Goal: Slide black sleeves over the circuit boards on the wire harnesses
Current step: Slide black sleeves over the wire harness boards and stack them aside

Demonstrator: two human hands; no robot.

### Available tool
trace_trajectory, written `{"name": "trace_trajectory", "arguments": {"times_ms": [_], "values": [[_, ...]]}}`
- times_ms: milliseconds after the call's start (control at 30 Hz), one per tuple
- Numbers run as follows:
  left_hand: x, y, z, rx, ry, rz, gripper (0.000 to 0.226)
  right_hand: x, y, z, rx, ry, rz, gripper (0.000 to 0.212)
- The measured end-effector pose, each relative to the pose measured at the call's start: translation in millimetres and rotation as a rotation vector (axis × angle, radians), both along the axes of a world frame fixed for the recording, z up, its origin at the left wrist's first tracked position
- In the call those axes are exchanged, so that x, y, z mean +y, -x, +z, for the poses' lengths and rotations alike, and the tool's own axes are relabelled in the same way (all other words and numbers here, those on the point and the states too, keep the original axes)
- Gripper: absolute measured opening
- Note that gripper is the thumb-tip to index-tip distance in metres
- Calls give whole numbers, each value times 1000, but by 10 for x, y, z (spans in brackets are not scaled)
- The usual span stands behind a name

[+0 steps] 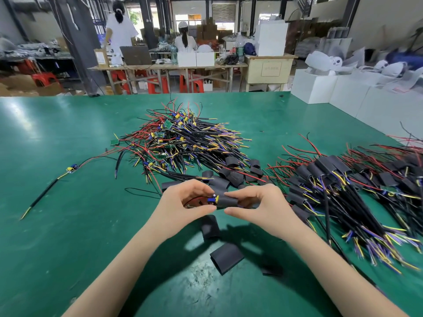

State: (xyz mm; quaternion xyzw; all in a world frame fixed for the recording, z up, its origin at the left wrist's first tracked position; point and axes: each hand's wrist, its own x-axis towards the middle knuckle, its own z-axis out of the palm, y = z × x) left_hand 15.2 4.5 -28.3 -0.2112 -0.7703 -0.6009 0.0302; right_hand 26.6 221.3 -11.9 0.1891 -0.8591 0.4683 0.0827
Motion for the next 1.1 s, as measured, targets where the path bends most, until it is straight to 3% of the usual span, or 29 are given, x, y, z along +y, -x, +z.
{"name": "trace_trajectory", "arguments": {"times_ms": [633,900,967,1100], "values": [[-29,-9,64,-132,-144,36,25,-155,-69,-64,204,-8,-24,33],[-33,23,16,-107,-107,29,20,-200,-66,-102,221,10,8,33],[-11,10,54,-67,-131,16,19,-206,-71,-64,304,-10,28,33],[-3,-1,146,63,-230,104,35,-90,-9,100,697,-128,-67,33]]}}
